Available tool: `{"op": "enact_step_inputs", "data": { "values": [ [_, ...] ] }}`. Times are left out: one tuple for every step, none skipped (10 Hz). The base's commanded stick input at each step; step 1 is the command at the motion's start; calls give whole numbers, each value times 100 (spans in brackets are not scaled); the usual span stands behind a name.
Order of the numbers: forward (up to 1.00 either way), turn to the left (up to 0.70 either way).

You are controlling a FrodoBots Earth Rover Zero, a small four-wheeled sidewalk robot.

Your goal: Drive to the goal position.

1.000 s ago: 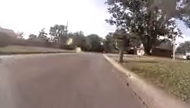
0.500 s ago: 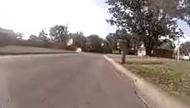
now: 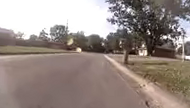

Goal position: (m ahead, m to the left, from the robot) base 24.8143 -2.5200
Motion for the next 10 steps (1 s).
{"op": "enact_step_inputs", "data": {
  "values": [
    [85,0],
    [85,0],
    [85,0],
    [85,0],
    [85,0],
    [85,0],
    [85,-4],
    [85,-16],
    [85,-25],
    [85,-31]
  ]
}}
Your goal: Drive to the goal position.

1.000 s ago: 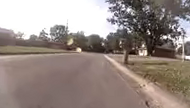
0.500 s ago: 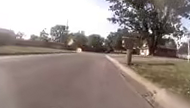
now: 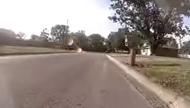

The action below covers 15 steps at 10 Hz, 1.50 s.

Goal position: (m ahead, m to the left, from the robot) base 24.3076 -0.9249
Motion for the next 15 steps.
{"op": "enact_step_inputs", "data": {
  "values": [
    [85,-9],
    [85,0],
    [85,0],
    [85,0],
    [85,0],
    [85,0],
    [85,0],
    [85,0],
    [85,0],
    [85,0],
    [85,0],
    [85,0],
    [85,0],
    [85,0],
    [85,0]
  ]
}}
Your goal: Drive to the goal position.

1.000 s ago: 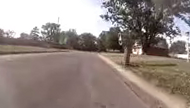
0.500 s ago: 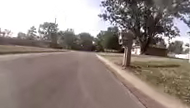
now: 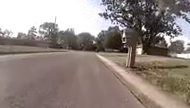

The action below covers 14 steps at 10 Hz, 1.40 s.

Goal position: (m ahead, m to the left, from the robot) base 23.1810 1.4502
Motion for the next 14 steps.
{"op": "enact_step_inputs", "data": {
  "values": [
    [85,0],
    [85,0],
    [85,0],
    [85,0],
    [85,0],
    [85,0],
    [85,0],
    [85,0],
    [85,0],
    [85,0],
    [85,0],
    [85,0],
    [85,0],
    [85,0]
  ]
}}
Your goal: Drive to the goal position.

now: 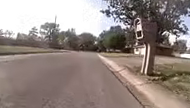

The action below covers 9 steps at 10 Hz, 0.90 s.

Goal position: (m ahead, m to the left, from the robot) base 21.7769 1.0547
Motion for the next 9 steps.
{"op": "enact_step_inputs", "data": {
  "values": [
    [85,0],
    [85,0],
    [85,0],
    [85,0],
    [85,0],
    [85,0],
    [85,0],
    [85,0],
    [85,0]
  ]
}}
